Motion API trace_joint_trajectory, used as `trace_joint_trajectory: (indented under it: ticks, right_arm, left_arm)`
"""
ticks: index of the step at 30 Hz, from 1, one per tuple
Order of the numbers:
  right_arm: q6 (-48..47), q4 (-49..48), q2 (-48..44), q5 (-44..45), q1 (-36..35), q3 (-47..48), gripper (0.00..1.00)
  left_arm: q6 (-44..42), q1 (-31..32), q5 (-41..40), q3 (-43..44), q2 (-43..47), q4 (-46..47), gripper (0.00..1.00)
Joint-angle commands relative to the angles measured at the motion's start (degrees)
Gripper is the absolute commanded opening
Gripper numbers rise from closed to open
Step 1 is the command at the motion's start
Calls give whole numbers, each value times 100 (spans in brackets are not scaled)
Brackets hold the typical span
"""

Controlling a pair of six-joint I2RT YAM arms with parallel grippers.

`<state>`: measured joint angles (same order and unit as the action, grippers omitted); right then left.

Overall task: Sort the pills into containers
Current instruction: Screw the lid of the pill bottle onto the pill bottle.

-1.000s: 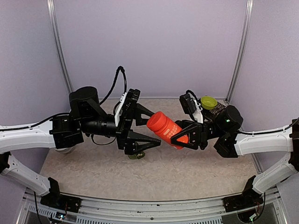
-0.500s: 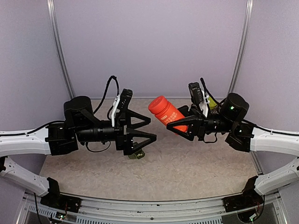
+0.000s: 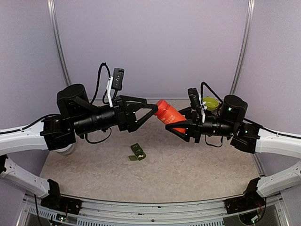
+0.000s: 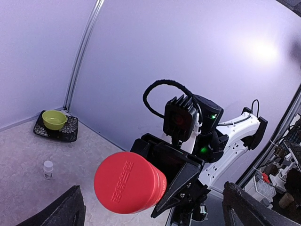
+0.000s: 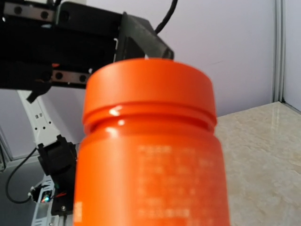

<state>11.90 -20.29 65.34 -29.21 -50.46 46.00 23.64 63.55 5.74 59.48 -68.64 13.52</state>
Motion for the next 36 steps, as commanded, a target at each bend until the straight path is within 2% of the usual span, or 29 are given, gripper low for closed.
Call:
trace_joint_trajectory:
  ticks: [1, 20, 30, 36]
  right_arm:
    - [-150, -46, -20, 140, -34, 71, 0]
    - [-232, -98, -156, 168, -57, 0, 0]
    - [-234, -287, -203, 442, -50, -49, 0]
    - [-86, -296, -286, 870, -50, -92, 0]
  left_arm:
    - [110, 82, -28, 273, -244, -81, 99]
    - [-68, 40, 114, 467, -675, 132, 99]
    - [-236, -349, 749, 391, -662, 165, 99]
    - [-47, -857, 1415, -65, -348, 441, 99]
